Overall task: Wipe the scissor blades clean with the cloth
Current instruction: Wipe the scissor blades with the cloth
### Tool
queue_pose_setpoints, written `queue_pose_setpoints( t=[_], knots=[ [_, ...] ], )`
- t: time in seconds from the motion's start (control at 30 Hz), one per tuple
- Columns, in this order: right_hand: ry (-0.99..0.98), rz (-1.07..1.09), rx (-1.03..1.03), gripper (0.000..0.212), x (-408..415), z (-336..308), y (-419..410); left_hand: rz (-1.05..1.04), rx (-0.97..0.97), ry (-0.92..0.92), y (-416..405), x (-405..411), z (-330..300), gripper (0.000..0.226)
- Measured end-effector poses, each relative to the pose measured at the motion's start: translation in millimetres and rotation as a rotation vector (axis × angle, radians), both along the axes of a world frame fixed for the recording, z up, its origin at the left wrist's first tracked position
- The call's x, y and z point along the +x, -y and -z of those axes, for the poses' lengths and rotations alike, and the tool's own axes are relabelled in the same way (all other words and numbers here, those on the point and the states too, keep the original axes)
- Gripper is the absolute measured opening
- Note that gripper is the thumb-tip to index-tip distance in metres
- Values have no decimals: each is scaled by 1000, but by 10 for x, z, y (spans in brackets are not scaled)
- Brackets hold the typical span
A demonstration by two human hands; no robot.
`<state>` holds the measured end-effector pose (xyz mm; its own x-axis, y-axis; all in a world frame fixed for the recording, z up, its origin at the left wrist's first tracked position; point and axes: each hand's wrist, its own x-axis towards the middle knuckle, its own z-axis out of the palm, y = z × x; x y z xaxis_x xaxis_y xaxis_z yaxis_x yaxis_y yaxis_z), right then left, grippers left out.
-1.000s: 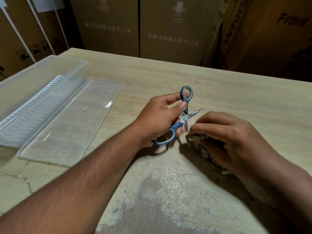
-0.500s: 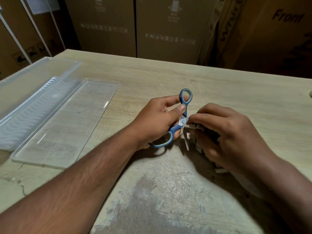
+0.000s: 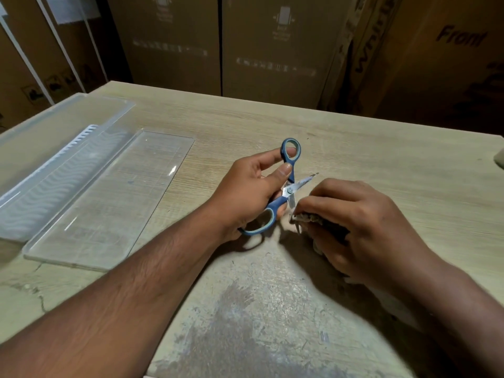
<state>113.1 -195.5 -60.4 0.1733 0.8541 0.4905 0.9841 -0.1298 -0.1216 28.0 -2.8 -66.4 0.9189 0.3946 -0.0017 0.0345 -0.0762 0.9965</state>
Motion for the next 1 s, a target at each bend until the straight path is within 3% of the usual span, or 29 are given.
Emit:
queue_pose_setpoints(
  t=[0.23, 0.4, 0.63, 1.0],
  knots=[
    [83, 110, 60, 23, 6, 43, -14, 69, 84, -14, 28, -5, 27, 41],
    [48, -10, -33, 24, -4, -1, 21, 12, 9, -2, -20, 17, 20, 40],
    [65, 131, 39, 28, -15, 25, -33, 75, 69, -25, 16, 8, 36, 42],
    [-228, -115, -96, 17, 109, -134, 116, -7, -43, 26, -60, 83, 112, 37]
  ],
)
